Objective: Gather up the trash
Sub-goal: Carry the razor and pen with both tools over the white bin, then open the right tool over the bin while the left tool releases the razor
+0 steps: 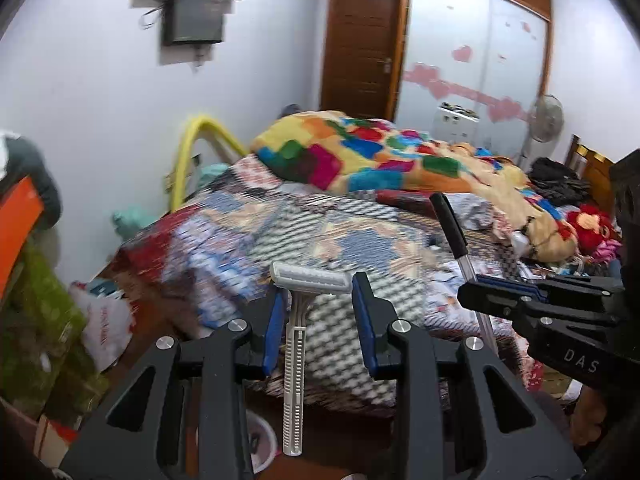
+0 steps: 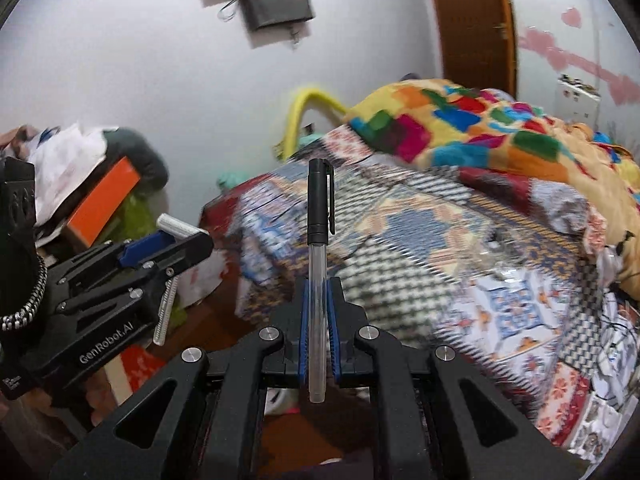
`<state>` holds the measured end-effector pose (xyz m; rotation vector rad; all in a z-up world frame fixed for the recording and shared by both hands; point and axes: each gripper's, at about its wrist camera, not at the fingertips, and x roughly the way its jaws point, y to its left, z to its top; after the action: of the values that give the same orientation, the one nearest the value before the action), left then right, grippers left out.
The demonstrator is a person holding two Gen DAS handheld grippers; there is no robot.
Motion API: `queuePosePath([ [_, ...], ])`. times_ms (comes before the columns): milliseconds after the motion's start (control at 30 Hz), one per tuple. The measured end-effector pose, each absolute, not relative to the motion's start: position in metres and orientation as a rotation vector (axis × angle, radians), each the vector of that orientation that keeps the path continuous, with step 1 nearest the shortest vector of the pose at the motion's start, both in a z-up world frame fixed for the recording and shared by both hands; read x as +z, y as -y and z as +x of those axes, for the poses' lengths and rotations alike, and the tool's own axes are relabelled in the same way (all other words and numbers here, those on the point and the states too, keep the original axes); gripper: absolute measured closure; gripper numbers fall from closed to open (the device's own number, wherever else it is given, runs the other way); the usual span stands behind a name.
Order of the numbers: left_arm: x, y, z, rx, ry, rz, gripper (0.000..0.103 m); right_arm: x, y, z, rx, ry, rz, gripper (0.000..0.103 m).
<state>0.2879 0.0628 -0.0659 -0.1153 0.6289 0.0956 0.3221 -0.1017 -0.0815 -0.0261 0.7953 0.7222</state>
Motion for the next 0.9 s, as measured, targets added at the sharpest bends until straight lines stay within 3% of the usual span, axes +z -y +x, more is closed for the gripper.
queuePosePath([
  [400, -0.12, -0.157, 0.233, 0.268, -0.733, -0.209, 0.071, -0.12, -0.001, 0.283, 0.879, -0.903, -0.169, 0.095],
  [900, -0.252, -0.212, 0.216, 0.325, -1.015, -0.408, 0.071, -0.222, -0.089, 0.263, 0.978, -1.168, -0.395, 0.095],
])
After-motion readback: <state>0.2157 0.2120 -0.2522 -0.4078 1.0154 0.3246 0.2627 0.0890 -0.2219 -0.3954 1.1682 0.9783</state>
